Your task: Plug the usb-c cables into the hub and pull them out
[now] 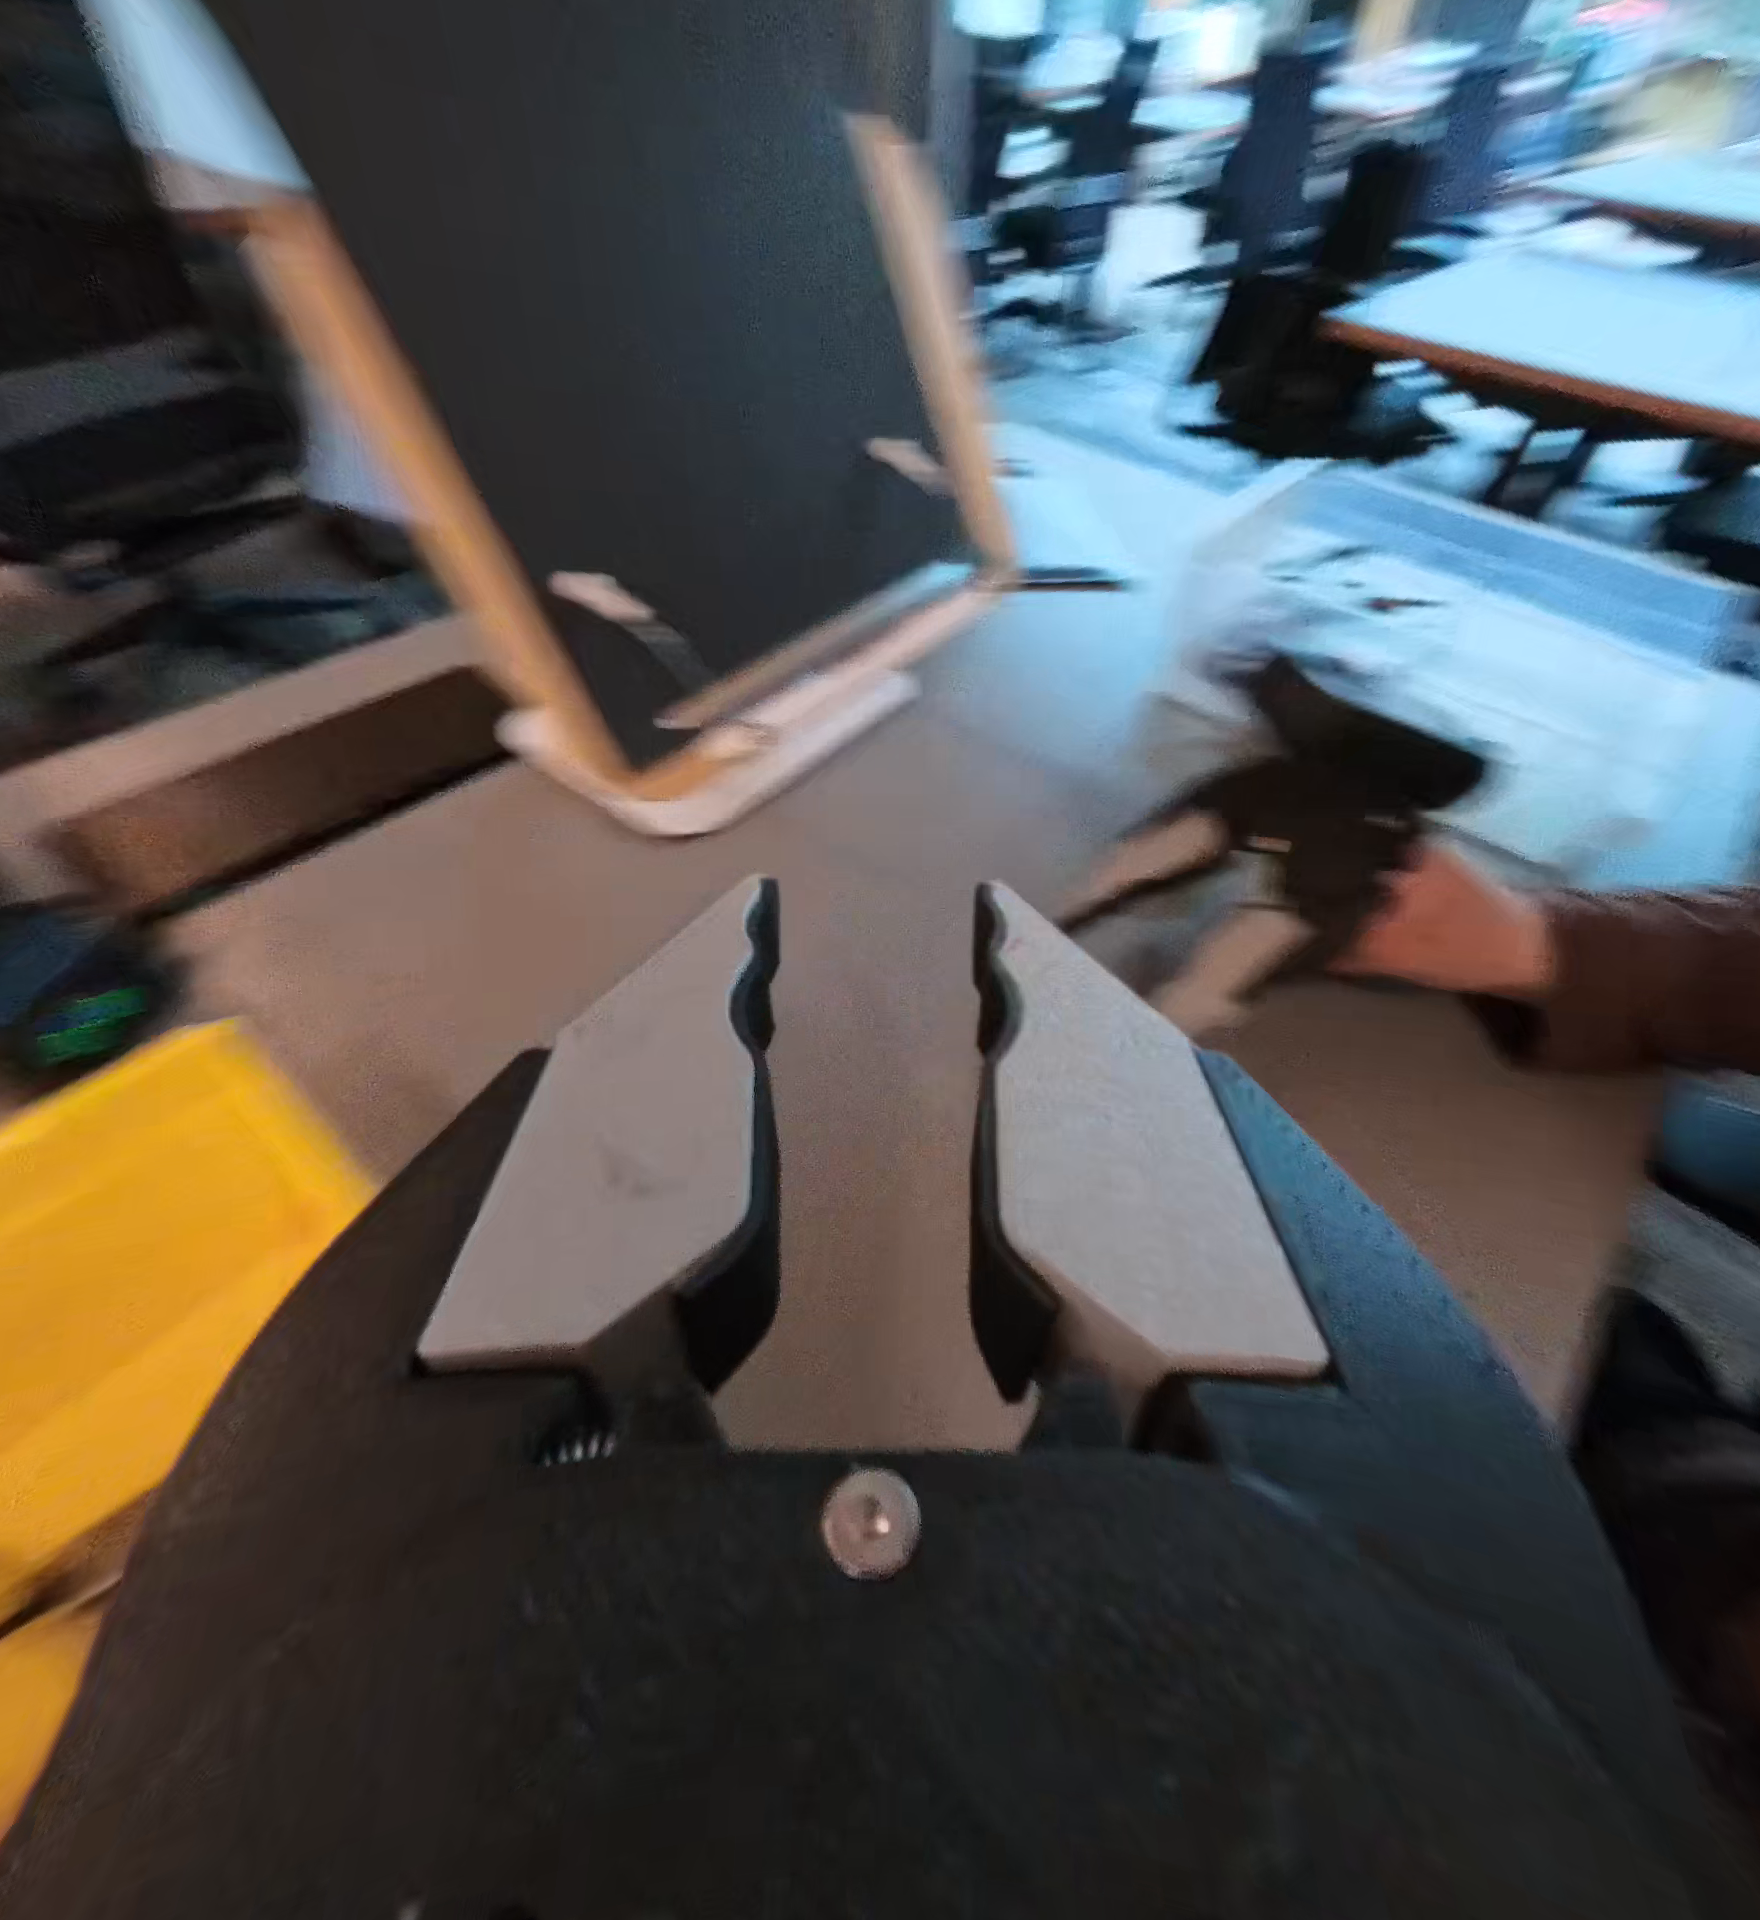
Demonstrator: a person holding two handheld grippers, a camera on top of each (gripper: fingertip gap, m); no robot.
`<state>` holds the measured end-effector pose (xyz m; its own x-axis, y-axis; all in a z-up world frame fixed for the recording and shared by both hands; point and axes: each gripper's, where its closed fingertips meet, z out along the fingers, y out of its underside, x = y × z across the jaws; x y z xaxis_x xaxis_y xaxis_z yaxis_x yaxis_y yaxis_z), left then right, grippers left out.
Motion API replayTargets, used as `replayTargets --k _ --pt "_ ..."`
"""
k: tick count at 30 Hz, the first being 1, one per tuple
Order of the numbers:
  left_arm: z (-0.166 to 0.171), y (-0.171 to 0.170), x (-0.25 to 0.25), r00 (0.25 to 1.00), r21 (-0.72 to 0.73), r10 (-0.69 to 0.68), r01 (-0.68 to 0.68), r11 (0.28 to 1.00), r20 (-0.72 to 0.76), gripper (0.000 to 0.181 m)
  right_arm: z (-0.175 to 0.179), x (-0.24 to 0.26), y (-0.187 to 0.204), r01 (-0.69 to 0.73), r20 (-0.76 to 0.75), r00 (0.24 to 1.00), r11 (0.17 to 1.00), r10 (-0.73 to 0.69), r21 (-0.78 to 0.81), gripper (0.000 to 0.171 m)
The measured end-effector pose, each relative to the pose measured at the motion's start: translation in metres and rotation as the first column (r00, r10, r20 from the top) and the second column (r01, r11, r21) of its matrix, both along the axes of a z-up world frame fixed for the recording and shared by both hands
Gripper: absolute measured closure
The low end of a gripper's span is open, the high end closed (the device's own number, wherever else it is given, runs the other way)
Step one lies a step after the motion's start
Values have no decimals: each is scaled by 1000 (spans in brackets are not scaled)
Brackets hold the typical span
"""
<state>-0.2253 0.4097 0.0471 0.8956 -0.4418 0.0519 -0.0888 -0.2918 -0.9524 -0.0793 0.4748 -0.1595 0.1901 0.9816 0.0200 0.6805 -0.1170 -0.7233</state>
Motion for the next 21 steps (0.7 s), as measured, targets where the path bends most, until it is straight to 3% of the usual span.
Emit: replayTargets --k 2,4,7,9,13,21 --pt "1 20 -79 977 -97 189 -199 975 -103 141 0 -1 -2 -12 0 1000 1000 12 1 103" --pt "-18 32 -150 930 -249 334 -363 898 -151 134 0 -2 -3 -19 0 1000 1000 19 3 105" --pt "-55 42 -203 897 -450 436 -418 789 -70 131 0 -2 -5 -22 0 1000 1000 22 4 107" --pt "-85 46 -226 871 -539 481 -454 710 -99 131 0 -3 -5 -21 0 1000 1000 21 3 107" --pt "-147 35 -262 810 -666 497 -560 494 -312 135 0 -2 -5 -15 0 1000 1000 15 3 106" --pt "-203 17 -268 804 -784 442 -548 291 -398 136 0 -3 -8 -19 0 1000 1000 19 4 109"
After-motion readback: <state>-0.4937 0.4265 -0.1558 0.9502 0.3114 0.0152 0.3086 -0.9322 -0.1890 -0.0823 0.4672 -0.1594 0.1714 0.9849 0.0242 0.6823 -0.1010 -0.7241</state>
